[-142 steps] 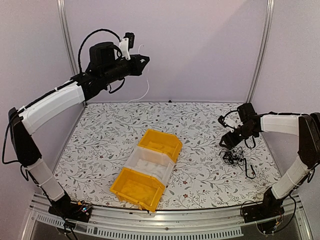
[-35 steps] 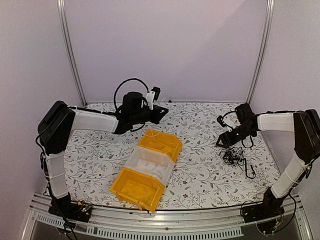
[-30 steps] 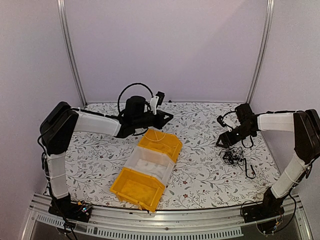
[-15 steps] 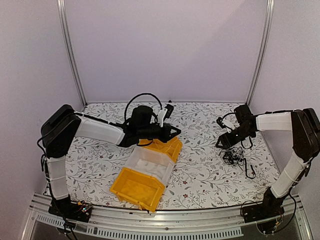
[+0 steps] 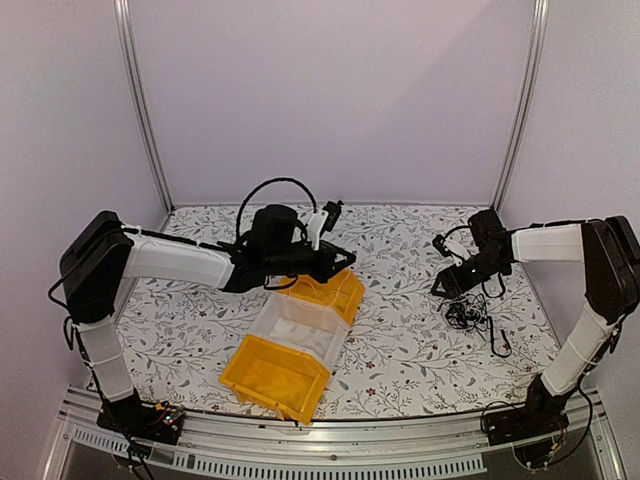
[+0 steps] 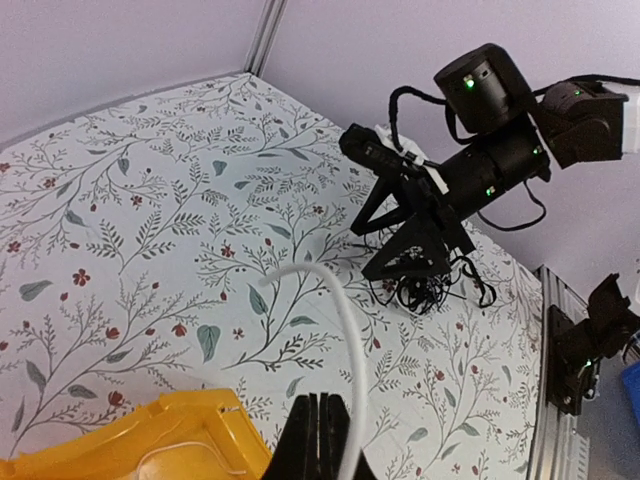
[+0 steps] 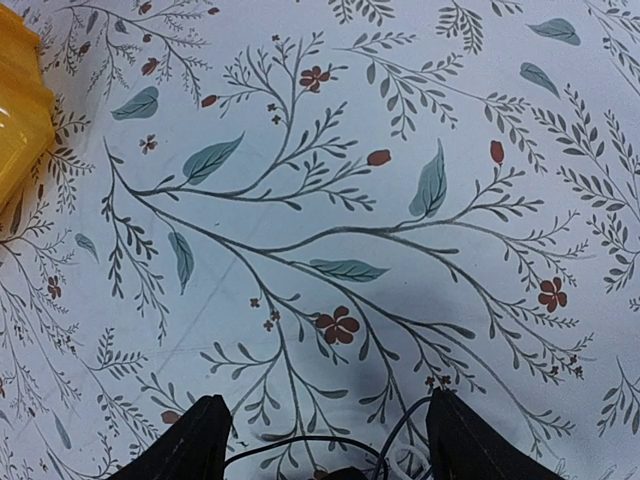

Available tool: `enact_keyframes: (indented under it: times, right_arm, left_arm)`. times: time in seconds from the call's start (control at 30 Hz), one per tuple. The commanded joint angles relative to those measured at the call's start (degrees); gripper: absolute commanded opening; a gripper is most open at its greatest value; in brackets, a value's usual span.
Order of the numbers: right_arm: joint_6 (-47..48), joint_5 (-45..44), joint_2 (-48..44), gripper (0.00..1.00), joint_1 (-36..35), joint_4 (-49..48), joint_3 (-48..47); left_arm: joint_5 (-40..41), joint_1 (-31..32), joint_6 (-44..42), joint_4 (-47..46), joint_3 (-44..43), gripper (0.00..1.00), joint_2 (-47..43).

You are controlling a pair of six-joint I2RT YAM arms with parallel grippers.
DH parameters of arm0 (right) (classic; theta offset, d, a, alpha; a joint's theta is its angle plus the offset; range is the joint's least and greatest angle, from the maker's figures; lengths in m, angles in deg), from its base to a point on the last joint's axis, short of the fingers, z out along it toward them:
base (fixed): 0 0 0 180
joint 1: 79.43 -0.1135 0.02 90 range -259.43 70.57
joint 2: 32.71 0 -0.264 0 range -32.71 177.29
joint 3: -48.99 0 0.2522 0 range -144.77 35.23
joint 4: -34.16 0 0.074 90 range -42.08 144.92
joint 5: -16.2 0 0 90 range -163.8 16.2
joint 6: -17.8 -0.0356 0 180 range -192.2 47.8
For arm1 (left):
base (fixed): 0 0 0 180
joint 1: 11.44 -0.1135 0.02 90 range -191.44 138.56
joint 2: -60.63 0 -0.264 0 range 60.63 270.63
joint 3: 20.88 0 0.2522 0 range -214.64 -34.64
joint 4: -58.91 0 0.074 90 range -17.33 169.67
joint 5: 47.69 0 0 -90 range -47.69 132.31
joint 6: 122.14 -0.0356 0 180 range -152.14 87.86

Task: Untangle the cables

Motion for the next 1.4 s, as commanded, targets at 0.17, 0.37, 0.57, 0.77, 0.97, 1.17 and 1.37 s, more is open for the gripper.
enact_keyframes:
  times: [0.17, 0.37, 0.57, 0.77, 0.97, 1.17, 1.37]
  right_arm:
    - [-0.3, 1.0, 0.9, 0.72, 0.2, -1.0, 0.3]
    - [-0.5, 1.1, 1.2, 0.72, 0.2, -0.9, 0.0]
    - [-0.5, 1.2, 1.5, 0.72, 0.2, -0.9, -0.1]
    - [-0.5, 1.1, 1.5, 0.72, 0.2, -0.8, 0.0]
    - [-0.5, 0.9, 1.3, 0.72, 0.2, -0.8, 0.4]
    - [-0.4, 0.8, 1.3, 0.72, 0.2, -0.9, 0.7]
    - [-0.2, 0.7, 1.4, 0.72, 0.2, -1.0, 0.8]
  left_arm:
    - [2.6, -1.3, 2.0, 1.1, 7.1, 0.00, -2.8]
    - [1.0, -1.7, -0.7, 7.0, -3.1, 0.00, -1.7]
    - [-0.9, -2.7, -3.4, 7.7, -9.7, 0.00, 1.6]
    - [-1.8, -3.5, -5.0, 3.6, -10.5, 0.00, 5.9]
    - [-2.0, -4.7, -5.8, 0.6, -10.6, 0.00, 8.9]
    - [-2.3, -6.2, -6.3, 0.8, -11.4, 0.00, 10.5]
    - [-4.2, -7.5, -7.2, 1.2, -12.0, 0.00, 11.2]
